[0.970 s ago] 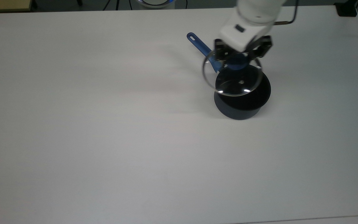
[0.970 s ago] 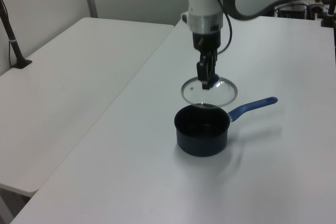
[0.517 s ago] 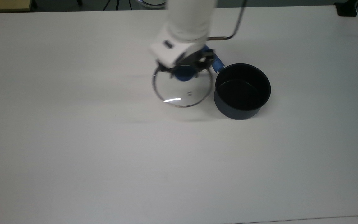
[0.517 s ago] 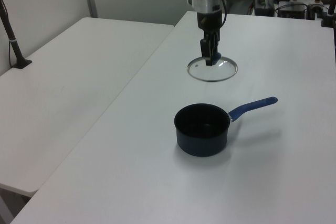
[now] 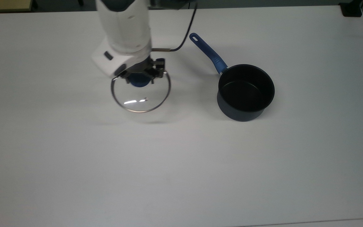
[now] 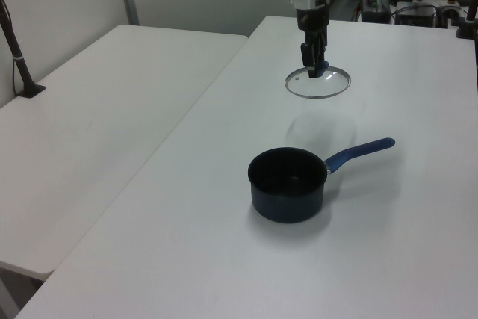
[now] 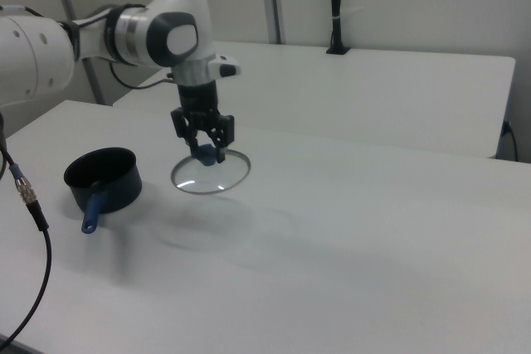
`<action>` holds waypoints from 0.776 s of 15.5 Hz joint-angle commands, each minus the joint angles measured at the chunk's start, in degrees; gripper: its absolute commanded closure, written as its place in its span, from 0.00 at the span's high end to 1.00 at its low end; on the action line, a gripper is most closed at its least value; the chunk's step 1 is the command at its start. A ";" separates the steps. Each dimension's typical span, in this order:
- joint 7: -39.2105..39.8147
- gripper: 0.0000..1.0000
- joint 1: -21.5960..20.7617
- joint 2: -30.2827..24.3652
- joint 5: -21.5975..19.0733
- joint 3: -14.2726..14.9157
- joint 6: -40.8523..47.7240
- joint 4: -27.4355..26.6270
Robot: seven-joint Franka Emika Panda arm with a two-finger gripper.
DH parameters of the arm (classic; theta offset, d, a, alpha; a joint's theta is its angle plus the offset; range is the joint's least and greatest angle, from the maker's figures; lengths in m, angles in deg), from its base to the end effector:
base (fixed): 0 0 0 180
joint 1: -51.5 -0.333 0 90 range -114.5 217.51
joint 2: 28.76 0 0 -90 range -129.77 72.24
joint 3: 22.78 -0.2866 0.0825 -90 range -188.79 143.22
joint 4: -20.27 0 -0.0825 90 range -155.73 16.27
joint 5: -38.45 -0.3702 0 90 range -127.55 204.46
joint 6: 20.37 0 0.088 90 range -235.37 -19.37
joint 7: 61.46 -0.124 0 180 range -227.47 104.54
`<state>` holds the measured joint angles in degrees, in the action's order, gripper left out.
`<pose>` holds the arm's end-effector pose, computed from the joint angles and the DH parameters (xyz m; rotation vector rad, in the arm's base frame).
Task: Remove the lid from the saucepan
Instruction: 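Lower the glass lid onto the table beside the saucepan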
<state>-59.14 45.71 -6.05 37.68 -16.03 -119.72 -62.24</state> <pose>0.6403 0.0003 0.4170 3.1076 0.0430 -0.1565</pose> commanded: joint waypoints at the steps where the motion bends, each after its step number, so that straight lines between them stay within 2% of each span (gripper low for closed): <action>1: 1.36 0.53 1.04 -0.92 2.09 -0.25 -6.11 -5.45; 8: 1.54 0.53 1.66 3.02 2.09 -0.25 -13.32 -9.07; 12: 1.89 0.53 2.28 3.82 2.09 -0.25 -13.77 -9.33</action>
<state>-58.32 47.35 -1.28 39.05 -16.04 -132.19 -70.26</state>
